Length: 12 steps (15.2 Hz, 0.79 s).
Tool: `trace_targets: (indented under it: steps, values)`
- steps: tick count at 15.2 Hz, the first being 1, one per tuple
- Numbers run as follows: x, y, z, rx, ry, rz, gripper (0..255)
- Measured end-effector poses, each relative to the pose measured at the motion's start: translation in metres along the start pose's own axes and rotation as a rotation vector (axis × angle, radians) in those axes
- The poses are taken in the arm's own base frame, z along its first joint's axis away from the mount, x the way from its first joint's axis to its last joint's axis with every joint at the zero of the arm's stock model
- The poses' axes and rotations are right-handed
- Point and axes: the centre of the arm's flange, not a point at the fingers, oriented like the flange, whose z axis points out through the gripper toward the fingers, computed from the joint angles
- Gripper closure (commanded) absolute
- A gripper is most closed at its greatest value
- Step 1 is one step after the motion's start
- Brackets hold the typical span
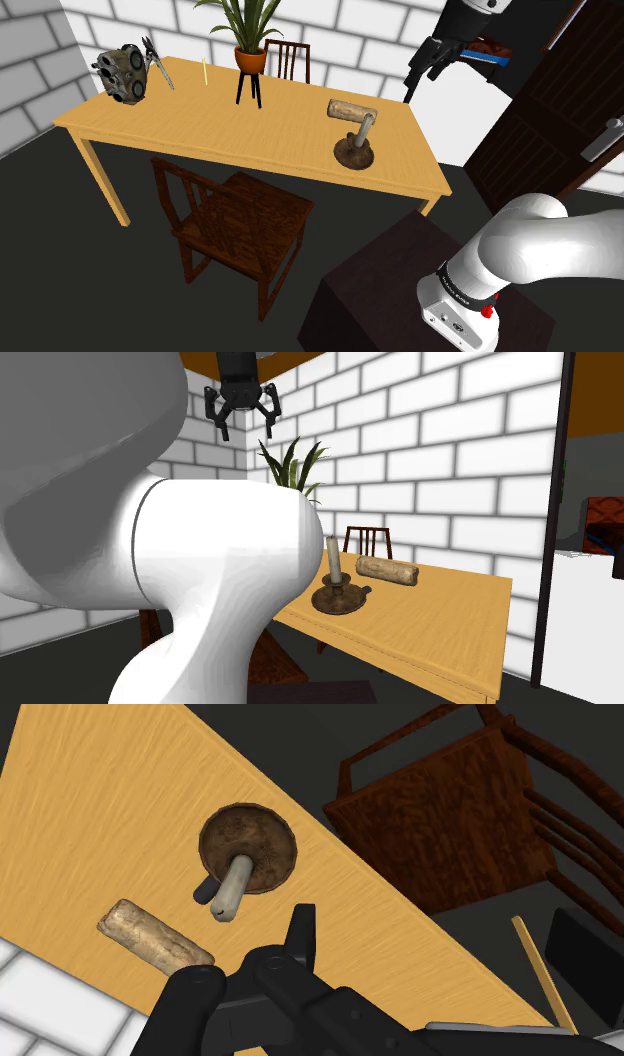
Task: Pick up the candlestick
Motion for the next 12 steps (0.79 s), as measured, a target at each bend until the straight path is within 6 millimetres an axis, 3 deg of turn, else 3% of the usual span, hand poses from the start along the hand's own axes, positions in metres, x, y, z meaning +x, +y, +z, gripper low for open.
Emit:
trace_targets:
  steps: [2, 6, 12]
  values:
    - [0.002, 0.003, 0.004, 0.001, -0.001, -0.013, 0]
    - [0.016, 0.032, 0.035, 0.005, -0.007, -0.113, 0]
    - [0.04, 0.081, 0.099, 0.011, -0.017, -0.287, 0]
